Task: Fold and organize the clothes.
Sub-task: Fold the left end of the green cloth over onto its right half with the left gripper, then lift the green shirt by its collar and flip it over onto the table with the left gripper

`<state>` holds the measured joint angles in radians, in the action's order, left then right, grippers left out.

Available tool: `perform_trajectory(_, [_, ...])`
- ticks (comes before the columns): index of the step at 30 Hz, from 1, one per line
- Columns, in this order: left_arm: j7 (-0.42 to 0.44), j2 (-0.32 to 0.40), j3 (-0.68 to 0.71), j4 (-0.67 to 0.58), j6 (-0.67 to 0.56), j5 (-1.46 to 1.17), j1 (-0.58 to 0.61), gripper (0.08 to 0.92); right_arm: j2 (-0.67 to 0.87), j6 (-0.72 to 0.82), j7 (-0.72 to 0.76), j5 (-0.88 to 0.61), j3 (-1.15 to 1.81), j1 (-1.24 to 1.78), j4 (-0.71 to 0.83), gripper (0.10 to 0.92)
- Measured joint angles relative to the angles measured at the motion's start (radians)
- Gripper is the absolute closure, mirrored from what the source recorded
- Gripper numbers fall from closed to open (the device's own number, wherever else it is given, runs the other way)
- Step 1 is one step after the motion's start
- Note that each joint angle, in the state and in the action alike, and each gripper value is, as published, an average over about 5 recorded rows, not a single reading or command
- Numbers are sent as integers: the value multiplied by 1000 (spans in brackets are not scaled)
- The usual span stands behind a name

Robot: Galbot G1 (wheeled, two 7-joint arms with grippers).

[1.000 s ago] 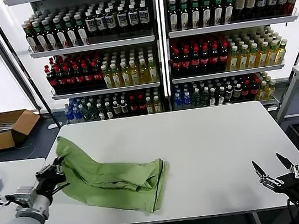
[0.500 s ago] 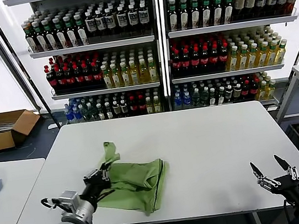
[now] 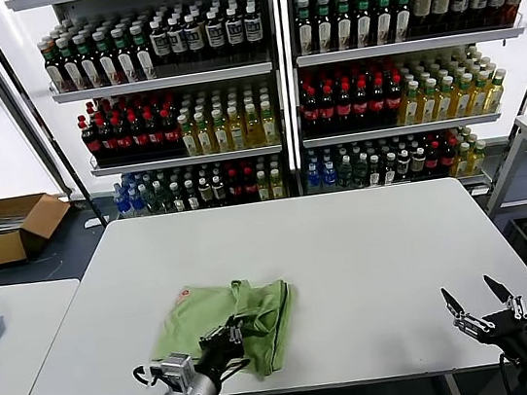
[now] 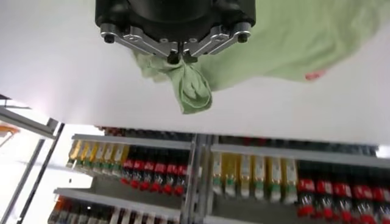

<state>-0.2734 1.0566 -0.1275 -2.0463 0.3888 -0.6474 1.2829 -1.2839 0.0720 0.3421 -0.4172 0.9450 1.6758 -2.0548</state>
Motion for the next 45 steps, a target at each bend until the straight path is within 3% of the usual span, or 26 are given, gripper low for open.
perform_trajectory(15, [-42, 53, 26, -61, -5, -76, -1, 404, -13, -3, 3, 15, -22, -3, -2, 203])
perform_trajectory(23, [-19, 12, -120, -132, 27, -167, 35, 198, -15, -12, 5, 13, -18, 13, -6, 203])
perform_trajectory(33, [85, -78, -321, 16, 76, -154, 27, 177, -36, -14, 6, 20, -38, 26, -17, 203])
perform_trajectory(45, [139, -49, -298, 170, 86, -81, -10, 177, -58, -17, 6, 15, -9, 44, -30, 203])
